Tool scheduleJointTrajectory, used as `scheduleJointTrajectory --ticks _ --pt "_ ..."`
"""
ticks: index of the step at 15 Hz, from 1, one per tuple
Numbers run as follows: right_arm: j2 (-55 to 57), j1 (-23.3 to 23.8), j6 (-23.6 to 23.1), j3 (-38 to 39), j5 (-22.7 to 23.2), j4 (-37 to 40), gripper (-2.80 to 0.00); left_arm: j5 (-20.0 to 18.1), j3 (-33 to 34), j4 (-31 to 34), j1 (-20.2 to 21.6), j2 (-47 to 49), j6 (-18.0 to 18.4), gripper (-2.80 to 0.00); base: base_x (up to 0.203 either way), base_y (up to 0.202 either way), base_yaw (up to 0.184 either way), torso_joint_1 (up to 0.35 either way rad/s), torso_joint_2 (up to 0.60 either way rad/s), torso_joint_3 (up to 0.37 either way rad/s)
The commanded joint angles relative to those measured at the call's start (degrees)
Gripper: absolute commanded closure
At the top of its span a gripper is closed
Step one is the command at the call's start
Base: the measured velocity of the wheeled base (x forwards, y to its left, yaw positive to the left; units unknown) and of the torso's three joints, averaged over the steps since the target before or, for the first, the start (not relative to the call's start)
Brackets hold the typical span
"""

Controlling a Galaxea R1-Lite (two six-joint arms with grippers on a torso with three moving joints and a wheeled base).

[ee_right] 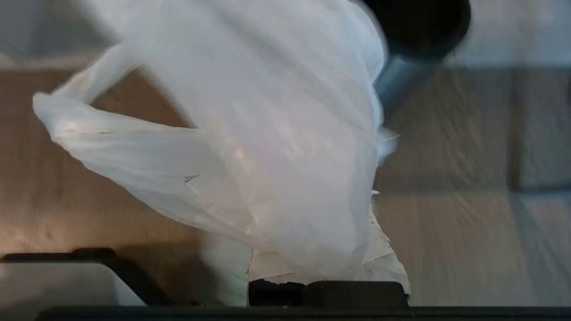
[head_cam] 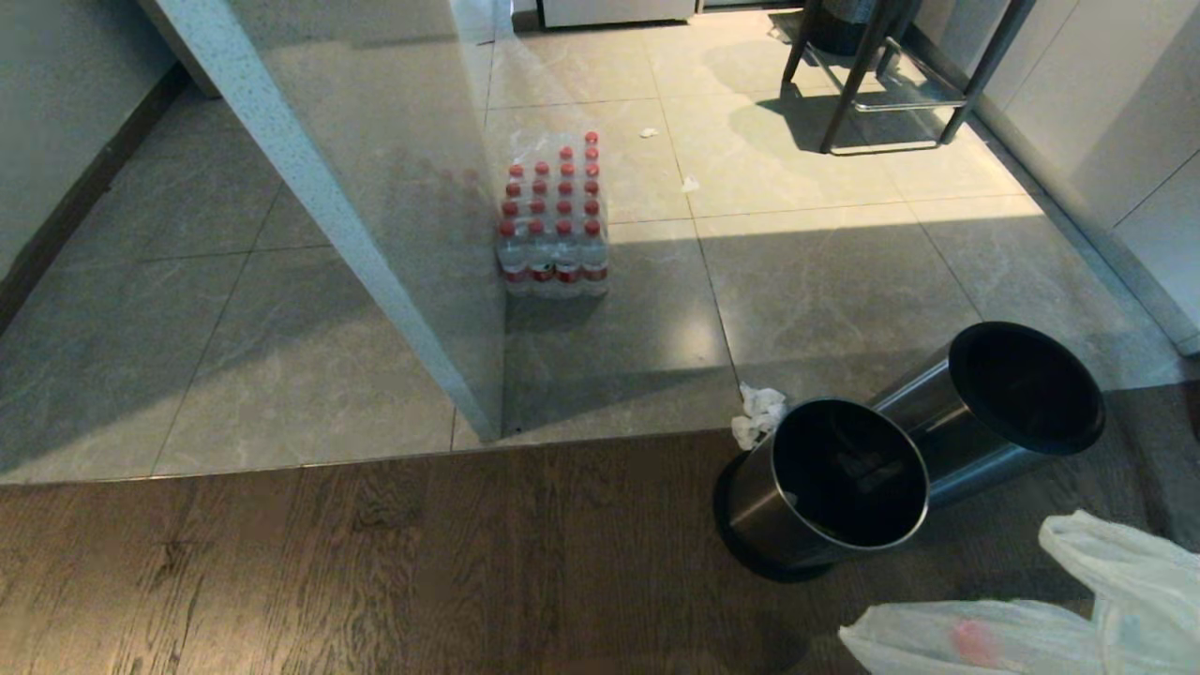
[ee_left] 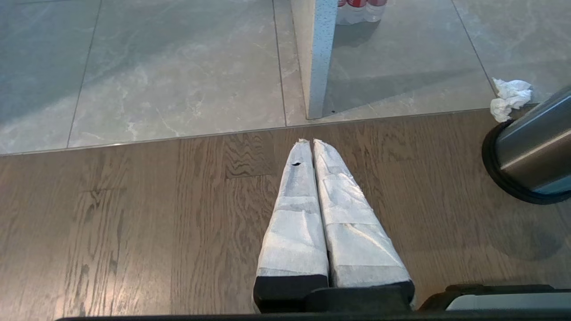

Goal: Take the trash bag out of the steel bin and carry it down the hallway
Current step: Put the trash bag at the door

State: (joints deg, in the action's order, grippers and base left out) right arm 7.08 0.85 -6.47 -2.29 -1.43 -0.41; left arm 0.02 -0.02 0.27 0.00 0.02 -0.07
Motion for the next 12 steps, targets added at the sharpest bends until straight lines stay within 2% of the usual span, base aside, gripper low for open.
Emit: scheduleJointTrajectory --ticks 1,2,3,4,12 --pt "-5.6 -0.5 0.1 0.9 2.4 0.8 0.00 0.1 0.0 0.0 0.0 0.0 0.0 0.00 0.000 0.000 0.000 0.000 0.00 0.000" --pt "-7.6 -0.6 1.1 1.1 2.6 1.9 0.00 0.1 0.0 0.0 0.0 0.0 0.0 0.00 0.000 0.000 0.000 0.000 0.00 0.000" --pt "-9.2 -0.7 4.3 1.5 2.2 1.5 0.00 0.0 0.0 0.0 0.0 0.0 0.0 0.00 0.000 0.000 0.000 0.000 0.00 0.000" --pt "-9.4 -0.7 6.3 2.3 1.3 -0.9 0.00 0.1 0.0 0.0 0.0 0.0 0.0 0.00 0.000 0.000 0.000 0.000 0.00 0.000" --pt "-9.4 -0.7 6.5 2.2 1.1 -0.2 0.00 0.0 0.0 0.0 0.0 0.0 0.0 0.00 0.000 0.000 0.000 0.000 0.00 0.000"
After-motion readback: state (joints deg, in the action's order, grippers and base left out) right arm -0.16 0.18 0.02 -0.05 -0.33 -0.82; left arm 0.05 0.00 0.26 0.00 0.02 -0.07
